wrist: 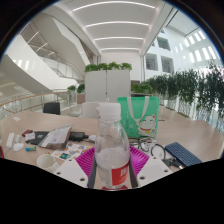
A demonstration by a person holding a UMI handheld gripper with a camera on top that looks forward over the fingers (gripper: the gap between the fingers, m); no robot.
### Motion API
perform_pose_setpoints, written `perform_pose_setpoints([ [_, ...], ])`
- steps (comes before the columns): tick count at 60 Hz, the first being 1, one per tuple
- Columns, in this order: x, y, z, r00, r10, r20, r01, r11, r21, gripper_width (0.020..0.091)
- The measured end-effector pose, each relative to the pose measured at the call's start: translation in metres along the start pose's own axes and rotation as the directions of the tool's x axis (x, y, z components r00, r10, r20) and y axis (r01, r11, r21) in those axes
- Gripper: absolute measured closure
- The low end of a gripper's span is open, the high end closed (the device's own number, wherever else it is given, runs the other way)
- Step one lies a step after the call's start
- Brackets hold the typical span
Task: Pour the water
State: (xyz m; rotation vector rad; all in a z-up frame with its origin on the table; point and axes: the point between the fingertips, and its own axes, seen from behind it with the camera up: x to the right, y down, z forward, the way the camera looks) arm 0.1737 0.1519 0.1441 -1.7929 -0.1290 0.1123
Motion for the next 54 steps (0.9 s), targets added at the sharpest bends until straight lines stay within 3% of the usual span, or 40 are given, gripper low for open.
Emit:
perform_pose_setpoints([
  [7, 0.014, 0.046, 0.004, 0.999, 0.027, 0.027, -0.026, 0.999, -0.039, 0.0604],
  [20, 0.015, 0.089, 0.009, 1.0, 0.013, 0.024, -0.011, 0.995, -0.099, 0.06],
  [36, 0.018, 0.089, 0.009, 0.999, 0.034, 0.033, -0.033, 0.998, -0.057, 0.058],
  [42, 0.02, 0.098, 0.0, 0.999, 0.044, 0.003, -0.044, 0.99, -0.132, 0.0514],
  [49, 0.023, 0.102, -0.027, 0.997, 0.051, -0.053, -0.06, 0.982, -0.182, 0.0278],
  [54, 0.017, 0.098, -0.059, 0.992, 0.086, -0.087, -0.101, 0.976, -0.195, 0.0274],
])
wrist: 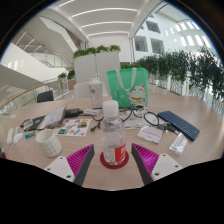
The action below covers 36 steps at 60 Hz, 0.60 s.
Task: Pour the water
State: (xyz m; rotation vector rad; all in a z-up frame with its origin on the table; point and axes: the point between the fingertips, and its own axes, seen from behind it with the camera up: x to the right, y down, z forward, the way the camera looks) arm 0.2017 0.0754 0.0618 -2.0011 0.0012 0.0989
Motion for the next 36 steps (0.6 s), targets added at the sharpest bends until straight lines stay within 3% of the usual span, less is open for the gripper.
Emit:
perform_pose_setpoints([
  [7, -0.019, 0.007, -0.061, 1.0, 0.004, -0.028, -0.005, 0.999, -0.034, 0.0277],
  [25, -0.087, -0.01, -0.226, 0.994, -0.044, -0.103, 0.042, 0.999, -0.024, 0.0283],
  [36, -0.115, -0.028, -0.289, 0.992, -0.076, -0.102, 0.076, 0.997, -0.004, 0.0281],
])
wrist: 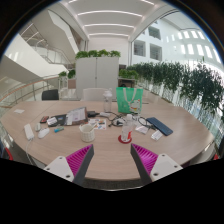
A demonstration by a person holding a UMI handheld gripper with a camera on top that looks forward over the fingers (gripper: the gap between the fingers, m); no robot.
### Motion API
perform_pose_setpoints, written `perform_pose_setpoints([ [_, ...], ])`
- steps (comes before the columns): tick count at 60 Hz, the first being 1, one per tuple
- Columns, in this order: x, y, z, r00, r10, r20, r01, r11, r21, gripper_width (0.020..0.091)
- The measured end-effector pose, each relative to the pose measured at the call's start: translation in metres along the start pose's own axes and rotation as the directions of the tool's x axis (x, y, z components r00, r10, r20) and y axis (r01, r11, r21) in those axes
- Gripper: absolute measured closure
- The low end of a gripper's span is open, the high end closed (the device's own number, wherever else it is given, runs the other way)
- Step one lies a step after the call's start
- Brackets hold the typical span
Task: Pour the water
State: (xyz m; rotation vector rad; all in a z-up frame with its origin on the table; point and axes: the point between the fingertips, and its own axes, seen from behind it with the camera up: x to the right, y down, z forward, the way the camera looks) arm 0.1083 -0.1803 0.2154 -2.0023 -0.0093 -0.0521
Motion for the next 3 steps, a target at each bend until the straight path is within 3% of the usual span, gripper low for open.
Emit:
perform_pose_setpoints([
  [3, 0.0, -0.0014, -0.0094, 1.0, -0.002, -0.004, 0.002, 1.0, 0.005, 0.0283],
])
